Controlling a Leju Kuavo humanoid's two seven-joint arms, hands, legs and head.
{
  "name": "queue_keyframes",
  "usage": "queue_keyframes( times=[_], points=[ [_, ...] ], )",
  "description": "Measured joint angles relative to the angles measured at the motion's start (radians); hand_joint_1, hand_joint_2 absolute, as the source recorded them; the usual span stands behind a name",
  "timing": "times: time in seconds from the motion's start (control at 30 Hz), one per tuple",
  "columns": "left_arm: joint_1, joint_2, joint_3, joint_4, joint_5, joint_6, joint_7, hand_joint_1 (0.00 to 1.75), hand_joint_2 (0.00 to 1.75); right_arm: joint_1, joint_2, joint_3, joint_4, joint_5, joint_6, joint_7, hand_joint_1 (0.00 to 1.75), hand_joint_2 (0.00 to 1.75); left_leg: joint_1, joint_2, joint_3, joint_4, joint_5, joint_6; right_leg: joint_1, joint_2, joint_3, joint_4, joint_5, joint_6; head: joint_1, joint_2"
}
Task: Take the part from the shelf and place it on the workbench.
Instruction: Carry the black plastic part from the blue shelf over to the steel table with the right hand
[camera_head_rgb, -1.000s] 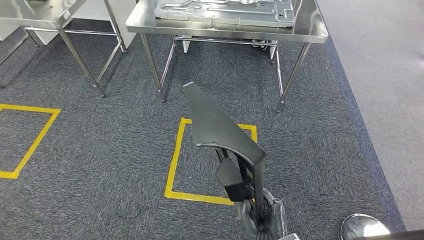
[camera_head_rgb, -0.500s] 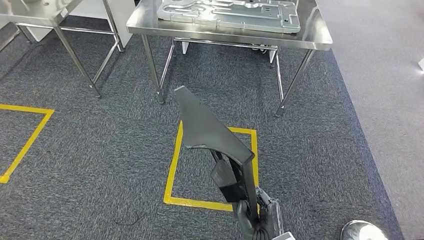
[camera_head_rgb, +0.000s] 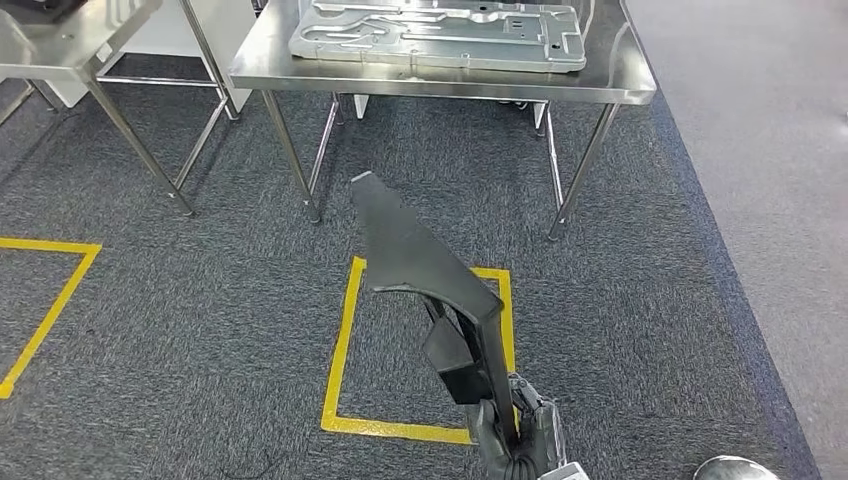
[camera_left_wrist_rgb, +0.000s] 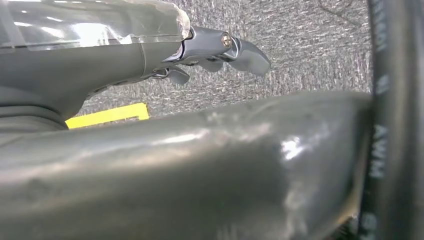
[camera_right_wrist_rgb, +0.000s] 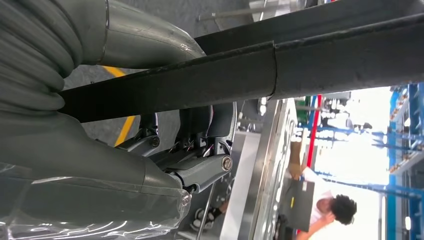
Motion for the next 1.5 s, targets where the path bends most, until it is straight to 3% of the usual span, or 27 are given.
queue_keyframes(
  times=[0.03,0.1,0.17,0.3,0.37,0.43,0.47,0.5,0.6,0.67,0.8,0.87,0.93,0.97,1.0,1.03,1.1,1.13,1.17,1.3,1.37,1.43,1.5],
  points=[
    [0.001,0.001,0.000,0.000,0.000,0.000,0.000,0.00,0.00,0.000,0.000,0.000,0.001,0.000,0.000,0.000,1.75,1.75,0.000,0.000,0.003,-0.045,0.033,0.005,0.001,0.002,0.014,0.000,-0.010,0.002,0.000,0.000],
    [0.002,0.004,0.001,0.000,-0.001,0.000,0.000,0.00,0.00,-0.001,0.000,0.000,0.002,0.000,0.000,0.001,1.75,1.75,-0.004,-0.001,0.020,-0.158,0.136,0.016,0.002,0.005,0.036,0.002,-0.030,0.008,0.000,0.000],
    [0.003,0.006,0.001,0.000,-0.003,-0.001,0.001,0.00,0.00,-0.002,0.000,0.001,0.004,0.000,0.000,0.001,1.75,1.75,-0.009,-0.002,0.028,-0.212,0.188,0.027,0.004,0.007,0.046,0.007,-0.045,0.019,0.000,0.000],
    [0.002,0.005,0.001,0.000,-0.008,-0.001,0.002,0.00,0.00,-0.003,0.000,0.001,0.006,0.003,-0.004,0.005,1.75,1.75,-0.004,-0.005,0.056,-0.227,0.185,0.051,0.004,0.006,0.043,0.048,-0.059,0.043,0.000,0.000],
    [-0.001,0.005,0.001,0.000,-0.009,-0.001,0.002,0.00,0.00,-0.005,0.000,0.002,0.006,0.004,-0.005,0.008,1.75,1.75,-0.002,-0.005,0.070,-0.232,0.179,0.059,-0.002,0.002,-0.012,0.143,-0.097,0.054,0.001,0.000],
    [-0.002,0.005,0.002,0.000,-0.009,-0.001,0.003,0.00,0.00,-0.005,-0.001,0.002,0.008,0.004,-0.005,0.009,1.75,1.75,-0.002,-0.006,0.082,-0.233,0.167,0.061,-0.008,0.000,-0.093,0.251,-0.143,0.064,0.000,0.000],
    [-0.001,0.006,0.002,0.000,-0.009,-0.001,0.003,0.00,0.00,-0.005,-0.001,0.002,0.009,0.004,-0.005,0.010,1.75,1.75,-0.002,-0.006,0.090,-0.233,0.159,0.060,-0.011,-0.001,-0.120,0.272,-0.148,0.067,0.000,0.000],
    [-0.001,0.006,0.002,0.000,-0.009,-0.001,0.004,0.00,0.00,-0.005,-0.001,0.002,0.010,0.004,-0.005,0.011,1.75,1.75,-0.002,-0.007,0.101,-0.233,0.150,0.058,-0.013,-0.002,-0.133,0.264,-0.134,0.069,0.000,0.000],
    [0.000,0.005,0.003,0.000,-0.010,-0.001,0.007,0.00,0.00,-0.005,-0.001,0.001,0.010,0.004,-0.006,0.011,1.75,1.75,-0.002,-0.008,0.138,-0.235,0.122,0.049,-0.011,-0.008,-0.104,0.107,-0.007,0.058,0.000,0.000],
    [-0.003,0.004,0.003,0.000,-0.011,-0.001,0.009,0.00,0.00,-0.005,-0.001,0.001,0.011,0.004,-0.006,0.012,1.75,1.75,-0.002,-0.009,0.151,-0.240,0.108,0.039,-0.003,-0.010,-0.091,0.044,0.034,0.044,0.000,0.000],
    [-0.005,0.004,0.003,-0.001,-0.012,-0.001,0.010,0.00,0.00,-0.004,-0.001,0.002,0.012,0.003,-0.006,0.013,1.75,1.75,-0.003,-0.008,0.165,-0.213,0.106,0.018,-0.003,-0.007,-0.059,0.017,0.030,0.019,0.000,0.000],
    [-0.008,0.004,0.004,-0.001,-0.013,0.000,0.011,0.00,0.00,-0.005,-0.001,0.003,0.012,0.003,-0.006,0.014,1.75,1.75,0.000,-0.008,0.120,-0.125,0.075,0.013,-0.005,-0.007,-0.036,0.008,0.020,0.008,0.000,0.000],
    [-0.007,0.004,0.005,-0.001,-0.014,0.001,0.011,0.00,0.00,-0.005,-0.001,0.003,0.013,0.003,-0.006,0.014,1.75,1.75,0.000,-0.008,0.041,-0.011,0.025,0.009,-0.003,-0.007,-0.022,0.007,0.006,0.002,0.000,0.000],
    [-0.005,0.004,0.005,-0.001,-0.014,0.001,0.012,0.00,0.00,-0.005,-0.001,0.003,0.013,0.003,-0.006,0.015,1.75,1.75,0.000,-0.008,0.011,0.020,0.013,0.007,-0.002,-0.005,-0.014,0.008,-0.002,0.001,0.000,0.000],
    [-0.002,0.004,0.005,-0.001,-0.015,0.002,0.013,0.00,0.00,-0.004,-0.001,0.003,0.014,0.003,-0.006,0.016,1.75,1.75,0.000,-0.008,-0.005,0.019,0.020,0.007,-0.001,-0.003,-0.003,0.008,-0.011,0.001,0.000,0.000],
    [0.000,0.004,0.006,-0.001,-0.015,0.002,0.013,0.00,0.00,-0.004,-0.001,0.003,0.015,0.003,-0.006,0.016,1.75,1.75,0.000,-0.008,-0.005,-0.015,0.051,0.008,0.000,-0.001,0.010,0.008,-0.021,0.003,0.000,0.000],
    [0.002,0.005,0.006,-0.001,-0.015,0.002,0.014,0.00,0.00,-0.004,-0.001,0.004,0.016,0.003,-0.007,0.016,1.75,1.75,-0.002,-0.008,0.019,-0.130,0.140,0.015,0.001,0.001,0.037,0.008,-0.041,0.008,0.001,0.000],
    [0.002,0.005,0.007,-0.001,-0.015,0.002,0.014,0.00,0.00,-0.005,-0.001,0.004,0.016,0.002,-0.007,0.016,1.75,1.75,-0.005,-0.008,0.028,-0.173,0.164,0.020,0.001,0.001,0.044,0.009,-0.050,0.013,0.000,0.000],
    [0.002,0.005,0.007,-0.001,-0.015,0.002,0.015,0.00,0.00,-0.005,-0.001,0.004,0.017,0.002,-0.008,0.017,1.75,1.75,-0.008,-0.008,0.034,-0.198,0.179,0.025,0.001,0.002,0.049,0.009,-0.058,0.019,0.000,0.000],
    [0.003,0.005,0.008,-0.001,-0.015,0.002,0.017,0.00,0.00,-0.006,-0.001,0.006,0.017,0.003,-0.012,0.020,1.75,1.75,-0.007,-0.009,0.061,-0.222,0.175,0.049,0.001,0.002,0.054,0.038,-0.062,0.043,0.000,0.000],
    [0.001,0.004,0.009,-0.001,-0.015,0.002,0.017,0.00,0.00,-0.008,-0.001,0.006,0.017,0.004,-0.016,0.020,1.75,1.75,-0.003,-0.010,0.084,-0.235,0.170,0.058,-0.003,-0.001,0.004,0.128,-0.080,0.053,0.000,0.000],
    [-0.001,0.004,0.011,-0.001,-0.015,0.001,0.017,0.00,0.00,-0.008,-0.002,0.006,0.018,0.007,-0.019,0.023,1.75,1.75,-0.002,-0.010,0.099,-0.239,0.159,0.061,-0.009,-0.002,-0.081,0.241,-0.124,0.064,0.000,0.000],
    [0.000,0.004,0.014,-0.001,-0.015,-0.001,0.017,0.00,0.00,-0.008,-0.002,0.006,0.022,0.015,-0.024,0.029,1.75,1.75,-0.002,-0.012,0.117,-0.239,0.143,0.059,-0.013,-0.003,-0.138,0.279,-0.143,0.068,0.000,0.000]
  ],
)
